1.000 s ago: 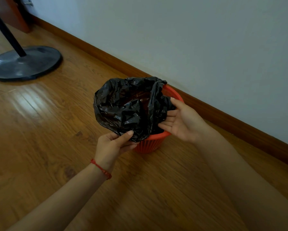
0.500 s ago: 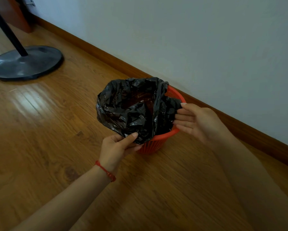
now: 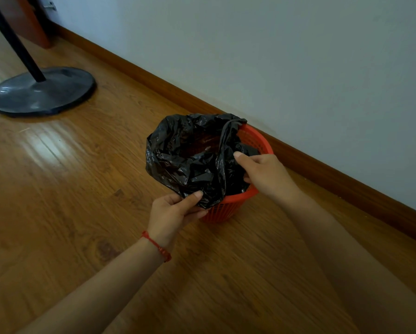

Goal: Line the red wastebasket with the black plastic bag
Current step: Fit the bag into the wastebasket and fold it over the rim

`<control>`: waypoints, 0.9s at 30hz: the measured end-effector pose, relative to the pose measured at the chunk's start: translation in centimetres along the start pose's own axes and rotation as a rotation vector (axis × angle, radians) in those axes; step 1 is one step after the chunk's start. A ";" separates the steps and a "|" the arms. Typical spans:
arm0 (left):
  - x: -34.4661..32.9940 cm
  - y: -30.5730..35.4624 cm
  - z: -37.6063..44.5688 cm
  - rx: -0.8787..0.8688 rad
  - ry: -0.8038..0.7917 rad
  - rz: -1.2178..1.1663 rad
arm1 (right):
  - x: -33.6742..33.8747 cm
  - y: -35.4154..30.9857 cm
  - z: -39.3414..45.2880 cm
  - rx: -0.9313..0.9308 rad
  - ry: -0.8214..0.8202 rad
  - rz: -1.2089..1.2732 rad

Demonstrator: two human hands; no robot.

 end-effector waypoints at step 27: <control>0.0 -0.2 0.0 0.000 0.021 0.016 | -1.2 -1.6 1.2 0.210 0.328 -0.305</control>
Point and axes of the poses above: each hand's wrist, its own z-axis towards the middle knuckle, its own x-axis out of the back of the hand, y = z × x, the point moved 4 cm from there along z, towards the middle knuckle, and after that the axes turned 7 degrees about -x, right-handed, at the moved point
